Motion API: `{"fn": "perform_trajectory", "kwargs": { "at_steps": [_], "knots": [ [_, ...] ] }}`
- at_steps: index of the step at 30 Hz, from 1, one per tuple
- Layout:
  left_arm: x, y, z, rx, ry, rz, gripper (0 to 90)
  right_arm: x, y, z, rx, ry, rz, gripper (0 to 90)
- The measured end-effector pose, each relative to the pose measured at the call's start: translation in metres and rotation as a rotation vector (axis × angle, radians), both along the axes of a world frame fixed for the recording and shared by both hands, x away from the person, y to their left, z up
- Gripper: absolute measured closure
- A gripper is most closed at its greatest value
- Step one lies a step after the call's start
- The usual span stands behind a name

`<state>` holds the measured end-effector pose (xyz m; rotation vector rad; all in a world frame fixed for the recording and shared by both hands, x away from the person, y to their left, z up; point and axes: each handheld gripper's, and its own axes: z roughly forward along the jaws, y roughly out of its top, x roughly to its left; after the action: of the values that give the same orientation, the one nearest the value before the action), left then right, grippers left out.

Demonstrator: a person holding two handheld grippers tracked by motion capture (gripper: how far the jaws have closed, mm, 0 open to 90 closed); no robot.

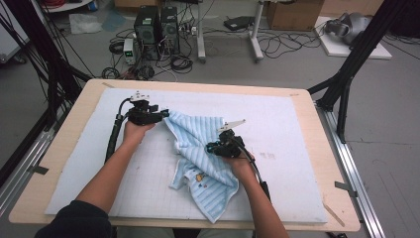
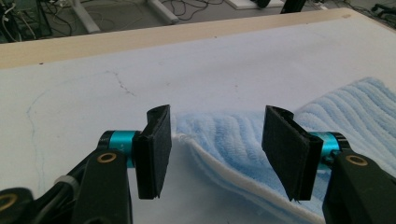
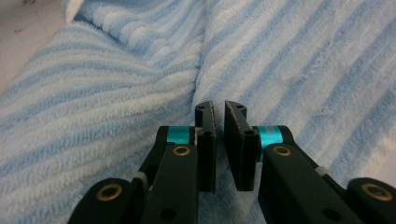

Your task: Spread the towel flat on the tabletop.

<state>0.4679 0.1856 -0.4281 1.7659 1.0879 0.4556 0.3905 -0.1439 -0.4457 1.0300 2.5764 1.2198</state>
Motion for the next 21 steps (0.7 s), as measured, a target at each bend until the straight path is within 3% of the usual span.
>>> {"fn": "perform_trajectory", "kwargs": {
  "at_steps": [5,8,16,18,19,21],
  "knots": [
    [-0.002,0.0,-0.002,-0.001,-0.005,0.001,42.3,-0.009,0.001,0.004,-0.016,0.024,0.086,89.2],
    [-0.004,0.004,-0.003,-0.005,-0.003,0.004,41.9,-0.015,0.002,0.004,-0.013,0.063,0.138,89.4],
    [-0.007,0.014,-0.004,-0.027,-0.003,0.018,41.2,-0.041,-0.007,0.004,0.073,0.186,0.293,88.8],
    [-0.01,0.013,-0.005,-0.028,-0.003,0.01,40.9,-0.046,-0.008,0.005,0.085,0.222,0.322,78.0],
    [-0.011,0.012,-0.006,-0.028,-0.006,0.004,41.0,-0.047,-0.009,0.007,0.084,0.217,0.322,74.7],
    [-0.013,0.011,-0.008,-0.022,0.003,-0.008,40.9,-0.045,-0.017,0.015,0.136,0.181,0.294,72.0]
  ]
}}
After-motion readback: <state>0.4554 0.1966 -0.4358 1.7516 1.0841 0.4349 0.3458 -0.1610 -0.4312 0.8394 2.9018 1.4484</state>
